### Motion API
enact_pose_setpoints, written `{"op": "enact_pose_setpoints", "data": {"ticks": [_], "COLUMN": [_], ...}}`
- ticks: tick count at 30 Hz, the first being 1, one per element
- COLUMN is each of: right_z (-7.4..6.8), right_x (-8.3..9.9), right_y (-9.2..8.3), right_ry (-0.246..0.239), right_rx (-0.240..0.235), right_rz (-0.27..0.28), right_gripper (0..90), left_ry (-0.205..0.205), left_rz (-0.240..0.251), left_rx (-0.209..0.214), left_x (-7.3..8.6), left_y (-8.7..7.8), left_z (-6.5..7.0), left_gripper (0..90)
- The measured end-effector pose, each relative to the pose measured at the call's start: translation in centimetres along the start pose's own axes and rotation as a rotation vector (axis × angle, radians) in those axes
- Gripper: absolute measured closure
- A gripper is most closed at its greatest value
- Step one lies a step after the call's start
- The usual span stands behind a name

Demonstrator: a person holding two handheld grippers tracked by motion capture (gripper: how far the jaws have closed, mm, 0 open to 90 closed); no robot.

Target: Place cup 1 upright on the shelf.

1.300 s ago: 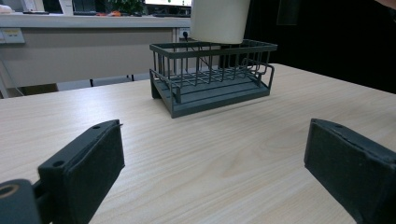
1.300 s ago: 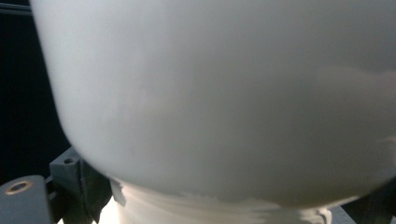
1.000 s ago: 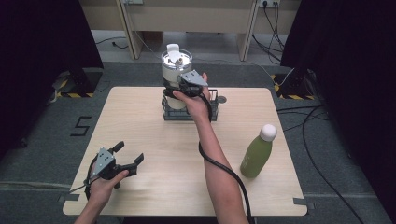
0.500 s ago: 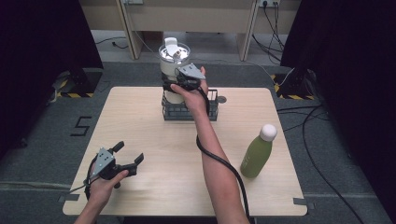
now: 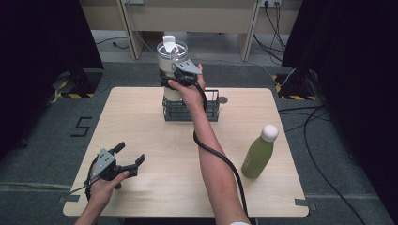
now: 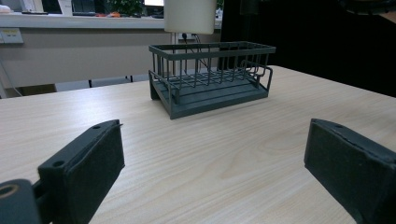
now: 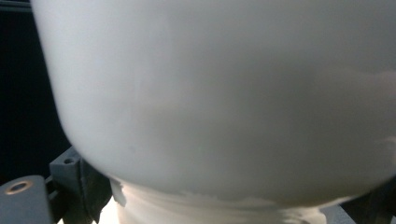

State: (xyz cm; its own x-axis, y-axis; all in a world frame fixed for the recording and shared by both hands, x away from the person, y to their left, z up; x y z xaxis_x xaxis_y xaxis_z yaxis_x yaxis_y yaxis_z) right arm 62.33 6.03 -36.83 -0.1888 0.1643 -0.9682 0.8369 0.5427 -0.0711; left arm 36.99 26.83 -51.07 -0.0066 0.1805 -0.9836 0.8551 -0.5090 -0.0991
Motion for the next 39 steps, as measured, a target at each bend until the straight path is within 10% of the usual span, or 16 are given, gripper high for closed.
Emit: {"op": "enact_pose_setpoints", "data": {"ticks": [39], "right_z": [2.2], "right_x": [4.6], "right_y": [2.6], "right_ry": [0.0], "right_rx": [0.101], "right_rz": [-0.123], "right_gripper": [8.0], "left_ry": [0.004], "left_rz": [0.0], "left_rx": [0.017], "left_x": [0.0], "left_y": [0.1], "left_z": [0.4], "left_gripper": [4.1]}}
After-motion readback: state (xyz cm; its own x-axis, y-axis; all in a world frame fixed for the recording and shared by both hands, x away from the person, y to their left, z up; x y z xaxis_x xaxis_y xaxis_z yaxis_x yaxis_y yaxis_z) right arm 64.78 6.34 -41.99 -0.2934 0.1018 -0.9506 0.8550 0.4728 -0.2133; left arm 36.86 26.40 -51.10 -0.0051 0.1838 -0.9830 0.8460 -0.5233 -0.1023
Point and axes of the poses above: each handheld gripper's, and its own axes: y roughly forward along the jaws, x roughly out of its underside, z roughly to its right, the point moved 3 cm from there along y, roughly forward along the jaws, and after that the axes turned 12 degrees about y, right-handed, at the moved point
